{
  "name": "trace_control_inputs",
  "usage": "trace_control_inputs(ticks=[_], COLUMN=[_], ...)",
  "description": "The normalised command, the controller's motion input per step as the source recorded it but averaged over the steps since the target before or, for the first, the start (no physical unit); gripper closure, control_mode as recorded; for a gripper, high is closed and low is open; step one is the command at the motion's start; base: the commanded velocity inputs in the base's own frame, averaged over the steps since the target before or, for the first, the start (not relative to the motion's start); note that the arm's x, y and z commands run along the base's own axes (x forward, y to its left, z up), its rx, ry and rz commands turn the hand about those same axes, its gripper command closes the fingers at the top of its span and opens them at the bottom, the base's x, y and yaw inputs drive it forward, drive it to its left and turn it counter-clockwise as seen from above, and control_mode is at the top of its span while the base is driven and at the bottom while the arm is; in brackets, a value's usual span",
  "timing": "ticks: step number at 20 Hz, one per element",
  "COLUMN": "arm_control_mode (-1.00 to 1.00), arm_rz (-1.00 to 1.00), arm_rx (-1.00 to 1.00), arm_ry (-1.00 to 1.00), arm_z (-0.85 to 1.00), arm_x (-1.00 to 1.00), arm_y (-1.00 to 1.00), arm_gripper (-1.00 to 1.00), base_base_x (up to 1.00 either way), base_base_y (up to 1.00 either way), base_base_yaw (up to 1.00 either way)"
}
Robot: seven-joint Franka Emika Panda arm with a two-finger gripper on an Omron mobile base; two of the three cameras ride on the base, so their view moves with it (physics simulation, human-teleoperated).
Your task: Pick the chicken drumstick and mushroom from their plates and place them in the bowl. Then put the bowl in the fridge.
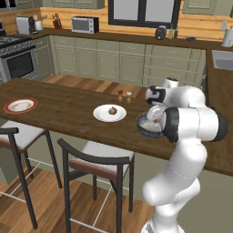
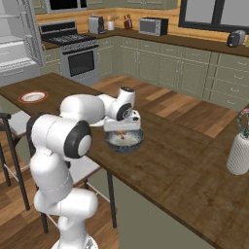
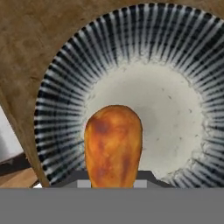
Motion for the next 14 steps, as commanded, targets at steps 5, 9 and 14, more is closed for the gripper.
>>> trace_control_inputs(ticks=[5,9,14], arm_control_mode=[-1.00,-1.00,-1.00], arm_rz=[0.01,0.00,0.00], arm_rx=[0.00,0.00,0.00], arm_ry=[0.01,0.01,0.00], arm_z=[-0.45,-0.33,-0.01], arm_x=[0.30,0.21,0.06], arm_y=[0.00,0.00,0.00], arm_gripper=[1.00,-1.00,-1.00], base_base_x=[0.00,0.00,0.00], base_base_y=[0.00,0.00,0.00], base_base_yaw=[0.00,0.00,0.00])
